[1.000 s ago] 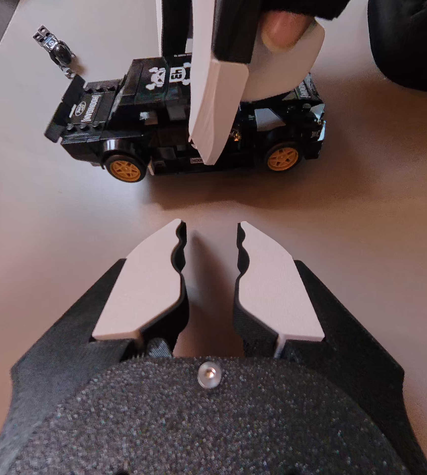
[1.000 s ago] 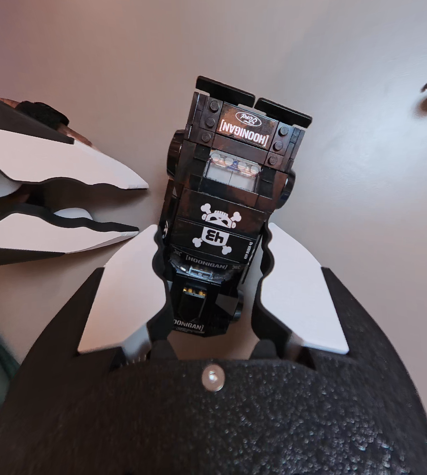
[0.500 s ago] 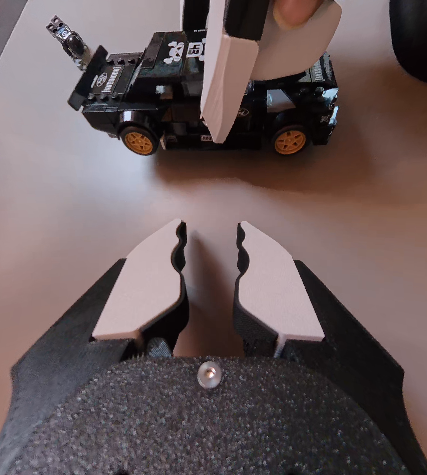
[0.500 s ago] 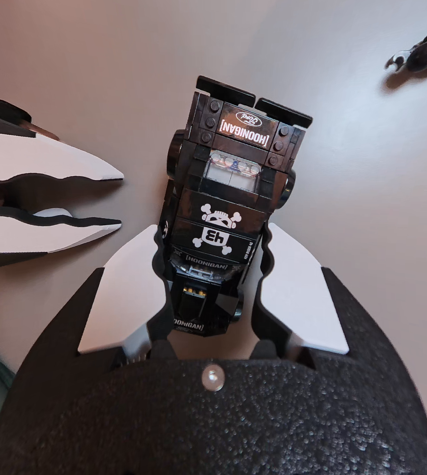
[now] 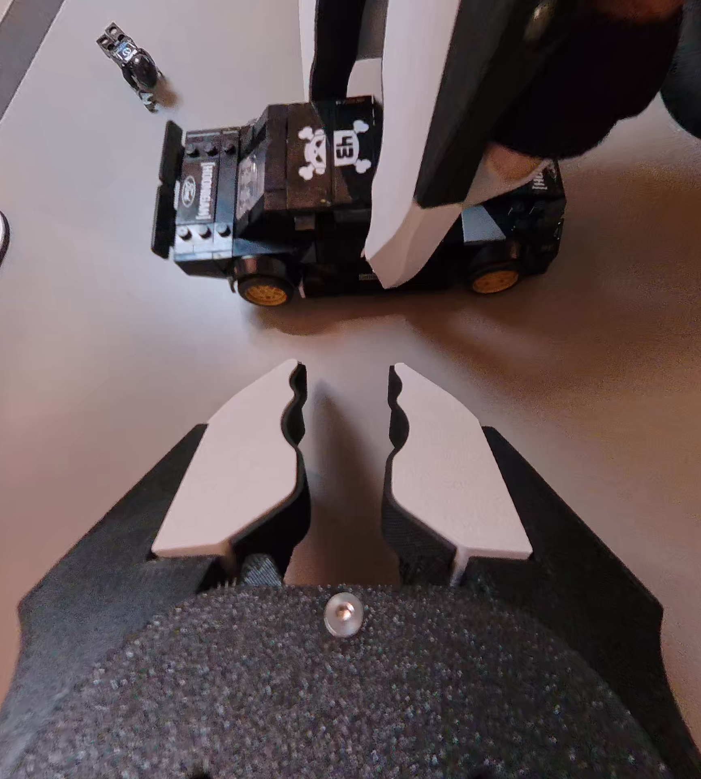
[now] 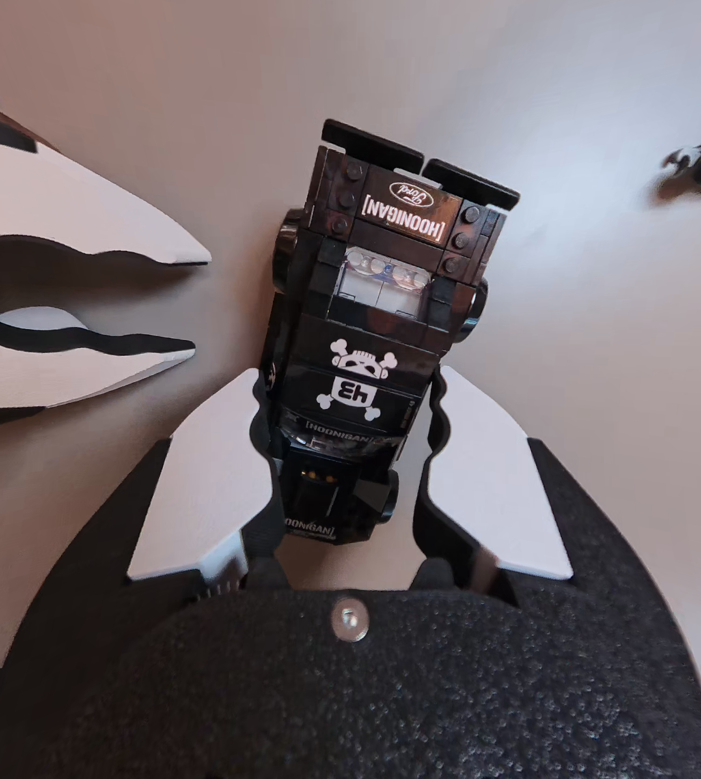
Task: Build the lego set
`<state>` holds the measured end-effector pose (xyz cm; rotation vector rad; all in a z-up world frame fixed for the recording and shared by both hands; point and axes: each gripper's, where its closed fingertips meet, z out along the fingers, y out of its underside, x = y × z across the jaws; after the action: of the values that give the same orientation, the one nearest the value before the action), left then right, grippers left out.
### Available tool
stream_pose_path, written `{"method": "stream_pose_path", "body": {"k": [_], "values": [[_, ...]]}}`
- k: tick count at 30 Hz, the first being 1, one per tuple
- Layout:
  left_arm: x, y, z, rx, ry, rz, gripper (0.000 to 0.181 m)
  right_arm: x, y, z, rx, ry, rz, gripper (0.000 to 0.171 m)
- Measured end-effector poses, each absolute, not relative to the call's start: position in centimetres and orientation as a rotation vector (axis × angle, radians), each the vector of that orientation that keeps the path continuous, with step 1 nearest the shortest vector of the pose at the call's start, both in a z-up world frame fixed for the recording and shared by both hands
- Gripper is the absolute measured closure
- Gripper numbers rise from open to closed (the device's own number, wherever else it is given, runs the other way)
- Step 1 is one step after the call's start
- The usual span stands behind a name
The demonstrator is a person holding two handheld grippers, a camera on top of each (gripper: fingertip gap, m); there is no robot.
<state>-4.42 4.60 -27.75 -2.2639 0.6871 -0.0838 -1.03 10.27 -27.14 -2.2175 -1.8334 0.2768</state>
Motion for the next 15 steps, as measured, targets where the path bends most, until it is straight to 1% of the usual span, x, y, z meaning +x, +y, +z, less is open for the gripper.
{"method": "stream_pose_path", "body": {"k": [4, 8, 12, 15], "values": [[-4.5, 4.5, -27.8, -2.266, 0.688, -0.084, 0.144, -1.4, 10.0, -27.7, -2.194, -1.866, 0.238, 0.096], [-4.4, 4.5, -27.9, -2.266, 0.690, -0.091, 0.144, -1.6, 9.9, -27.2, -2.136, -1.878, 0.328, 0.095], [-4.4, 4.4, -27.9, -2.262, 0.681, -0.101, 0.144, -0.3, 9.8, -24.4, -2.019, -1.858, 0.531, 0.087], [-4.4, 4.5, -27.7, -2.254, 0.677, -0.110, 0.144, 2.2, 9.1, -24.1, -1.946, -1.879, 0.607, 0.080]]}}
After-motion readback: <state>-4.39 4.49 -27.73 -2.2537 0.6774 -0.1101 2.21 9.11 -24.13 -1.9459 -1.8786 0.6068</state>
